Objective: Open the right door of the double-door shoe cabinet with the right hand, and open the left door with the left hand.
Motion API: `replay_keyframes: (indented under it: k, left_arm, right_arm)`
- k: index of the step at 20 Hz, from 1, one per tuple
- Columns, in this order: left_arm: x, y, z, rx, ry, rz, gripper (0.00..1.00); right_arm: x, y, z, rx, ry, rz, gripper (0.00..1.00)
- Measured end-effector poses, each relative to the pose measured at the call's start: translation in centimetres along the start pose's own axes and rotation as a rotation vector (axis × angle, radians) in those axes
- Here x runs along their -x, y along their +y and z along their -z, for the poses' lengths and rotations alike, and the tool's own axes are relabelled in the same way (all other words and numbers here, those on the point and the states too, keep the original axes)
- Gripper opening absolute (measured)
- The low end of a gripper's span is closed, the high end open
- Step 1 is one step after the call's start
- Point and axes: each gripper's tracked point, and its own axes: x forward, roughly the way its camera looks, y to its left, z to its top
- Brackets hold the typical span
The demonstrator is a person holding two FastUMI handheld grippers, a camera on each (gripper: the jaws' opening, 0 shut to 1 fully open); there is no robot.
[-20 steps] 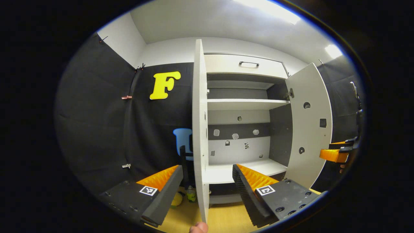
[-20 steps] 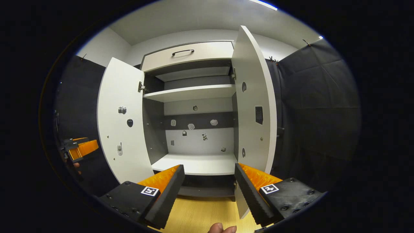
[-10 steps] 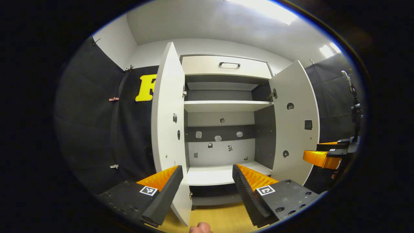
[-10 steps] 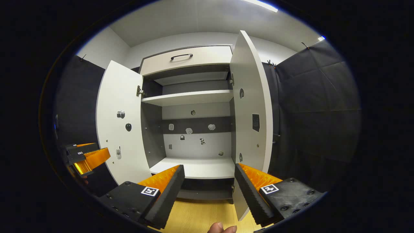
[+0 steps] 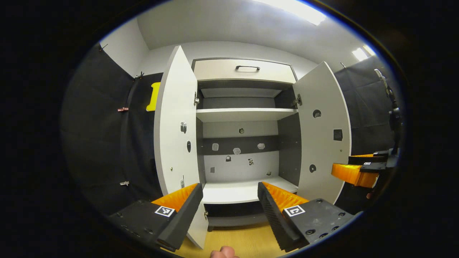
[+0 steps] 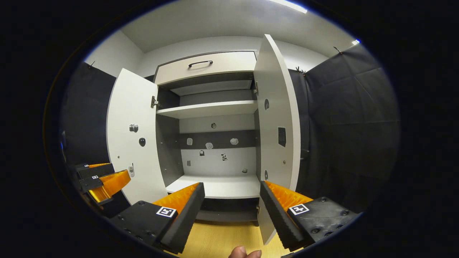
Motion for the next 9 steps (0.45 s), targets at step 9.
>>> replay_keyframes:
  k: [9]
  left_arm:
    - [-0.18, 1.05, -0.03, 0.002, 0.002, -0.027, 0.95]
  right_arm:
    - [-0.20, 0.15, 0.03, 0.004, 0.000, -0.006, 0.98]
